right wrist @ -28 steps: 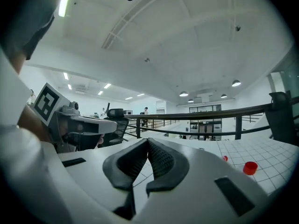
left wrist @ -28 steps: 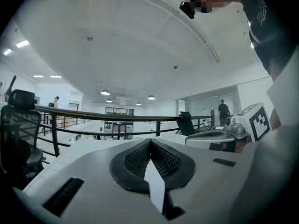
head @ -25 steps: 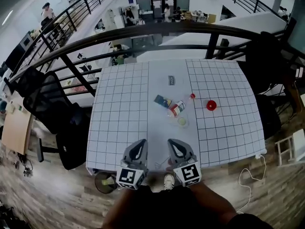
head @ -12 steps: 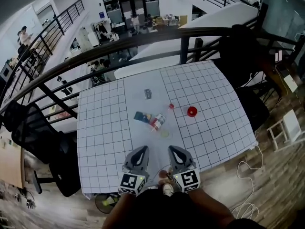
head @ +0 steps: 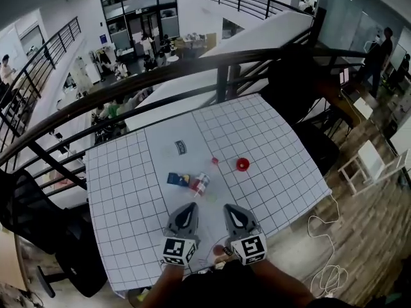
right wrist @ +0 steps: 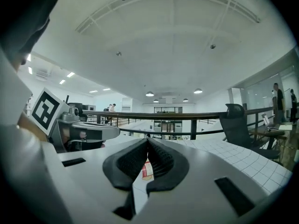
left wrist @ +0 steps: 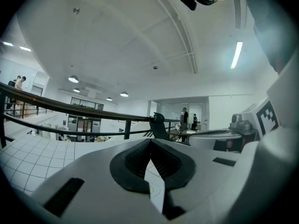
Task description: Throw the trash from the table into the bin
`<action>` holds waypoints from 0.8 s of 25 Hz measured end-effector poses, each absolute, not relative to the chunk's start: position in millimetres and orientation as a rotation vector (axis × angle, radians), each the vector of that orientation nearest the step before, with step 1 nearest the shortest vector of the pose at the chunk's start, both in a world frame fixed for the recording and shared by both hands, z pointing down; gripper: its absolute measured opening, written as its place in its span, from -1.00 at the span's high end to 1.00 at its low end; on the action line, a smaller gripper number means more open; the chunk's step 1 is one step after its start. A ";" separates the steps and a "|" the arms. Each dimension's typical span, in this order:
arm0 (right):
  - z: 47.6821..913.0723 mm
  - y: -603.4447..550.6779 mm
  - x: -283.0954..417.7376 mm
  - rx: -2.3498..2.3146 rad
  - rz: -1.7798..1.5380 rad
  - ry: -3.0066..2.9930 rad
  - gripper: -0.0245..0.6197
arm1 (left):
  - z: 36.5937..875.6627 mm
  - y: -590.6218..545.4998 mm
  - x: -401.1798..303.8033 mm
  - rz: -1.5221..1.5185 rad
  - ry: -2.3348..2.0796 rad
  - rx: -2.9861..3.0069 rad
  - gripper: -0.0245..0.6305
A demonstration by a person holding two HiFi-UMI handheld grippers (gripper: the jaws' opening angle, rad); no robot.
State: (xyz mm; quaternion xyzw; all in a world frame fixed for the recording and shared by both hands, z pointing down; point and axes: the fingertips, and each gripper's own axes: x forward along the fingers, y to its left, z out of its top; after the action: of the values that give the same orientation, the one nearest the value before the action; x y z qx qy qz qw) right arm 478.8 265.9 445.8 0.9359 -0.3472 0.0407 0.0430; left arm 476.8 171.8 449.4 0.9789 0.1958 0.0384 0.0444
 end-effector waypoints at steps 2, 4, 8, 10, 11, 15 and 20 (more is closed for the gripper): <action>435.0 267.0 485.3 2.873 0.095 -1.017 0.85 | 441.6 175.9 485.6 0.078 0.635 2.974 0.87; 427.5 272.8 489.0 2.884 0.068 -0.976 0.85 | 435.3 184.8 490.8 0.050 0.689 2.963 0.87; 431.8 295.4 499.0 2.918 0.086 -0.900 0.85 | 436.3 196.4 498.0 0.056 0.725 2.952 0.87; 437.6 304.6 516.6 2.941 0.108 -0.881 0.85 | 440.6 195.7 512.2 0.073 0.701 2.953 0.87; 440.3 308.6 526.0 2.950 0.118 -0.879 0.85 | 442.2 195.5 519.6 0.079 0.687 2.954 0.87; 454.4 324.7 559.7 2.961 0.167 -0.889 0.85 | 446.1 202.1 541.7 0.106 0.641 2.978 0.87; 471.7 339.1 593.7 2.928 0.207 -0.962 0.85 | 446.8 215.7 563.8 0.137 0.560 3.008 0.87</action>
State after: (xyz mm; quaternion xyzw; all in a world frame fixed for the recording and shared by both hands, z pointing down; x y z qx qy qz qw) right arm 593.7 339.1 471.7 0.9476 -0.3113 0.0669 0.0263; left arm 563.8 215.7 446.8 0.9814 0.1827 0.0446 0.0395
